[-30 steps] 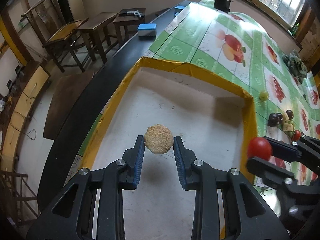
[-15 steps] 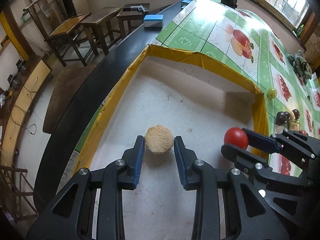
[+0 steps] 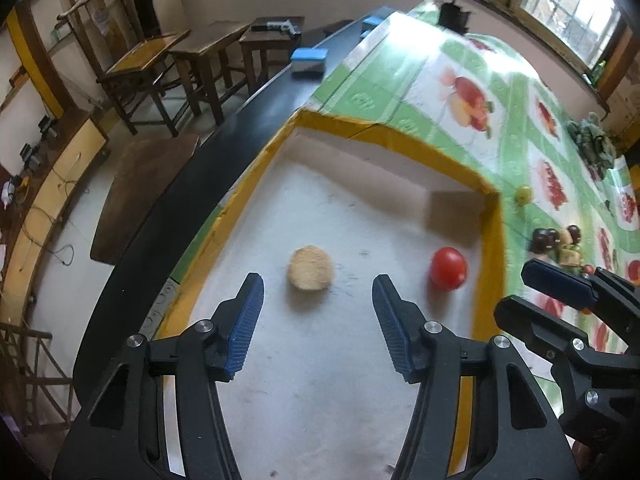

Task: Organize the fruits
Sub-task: 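Move both open grippers back toward the row of fruits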

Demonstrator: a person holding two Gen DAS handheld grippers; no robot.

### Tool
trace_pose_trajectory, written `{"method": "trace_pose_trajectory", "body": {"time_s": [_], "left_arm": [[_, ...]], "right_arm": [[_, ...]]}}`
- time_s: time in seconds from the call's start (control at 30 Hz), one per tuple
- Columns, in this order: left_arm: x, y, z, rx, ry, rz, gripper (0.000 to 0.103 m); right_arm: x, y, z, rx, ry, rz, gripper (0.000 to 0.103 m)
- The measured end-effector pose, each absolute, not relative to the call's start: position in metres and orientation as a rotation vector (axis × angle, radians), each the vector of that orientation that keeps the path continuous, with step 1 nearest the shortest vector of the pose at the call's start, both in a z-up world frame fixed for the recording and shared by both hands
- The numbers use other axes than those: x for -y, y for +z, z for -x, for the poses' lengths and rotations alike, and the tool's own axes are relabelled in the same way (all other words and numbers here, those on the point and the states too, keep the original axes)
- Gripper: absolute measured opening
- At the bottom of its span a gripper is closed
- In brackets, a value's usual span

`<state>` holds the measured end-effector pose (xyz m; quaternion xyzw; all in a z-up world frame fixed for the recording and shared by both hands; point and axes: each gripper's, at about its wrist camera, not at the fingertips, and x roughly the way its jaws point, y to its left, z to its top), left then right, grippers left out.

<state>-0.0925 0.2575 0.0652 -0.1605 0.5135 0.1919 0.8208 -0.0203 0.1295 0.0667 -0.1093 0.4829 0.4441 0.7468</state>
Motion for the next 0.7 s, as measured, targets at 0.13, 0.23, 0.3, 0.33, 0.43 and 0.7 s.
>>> {"method": "trace_pose_trajectory", "body": {"time_s": [0.13, 0.23, 0.3, 0.33, 0.43, 0.7], "left_arm": [[-0.236, 0.079, 0.089, -1.07, 0.361, 0.335, 0.064], [-0.215, 0.086, 0.082, -1.062, 0.318, 0.323, 0.065], [-0.198, 0.089, 0.077, -1.064, 0.287, 0.308, 0.065], [-0.191, 0.09, 0.074, -1.066, 0.275, 0.302, 0.065], [-0.172, 0.091, 0.068, -1.073, 0.239, 0.289, 0.065], [-0.124, 0.088, 0.048, -1.107, 0.156, 0.255, 0.065]], "right_arm": [[-0.102, 0.078, 0.021, -1.049, 0.936, 0.214, 0.045], [-0.076, 0.081, 0.019, -1.064, 0.895, 0.187, 0.046], [-0.061, 0.082, 0.017, -1.07, 0.871, 0.173, 0.047], [-0.051, 0.082, 0.017, -1.073, 0.854, 0.164, 0.047], [-0.025, 0.083, 0.015, -1.085, 0.81, 0.146, 0.047], [0.047, 0.08, 0.014, -1.102, 0.699, 0.11, 0.048]]}}
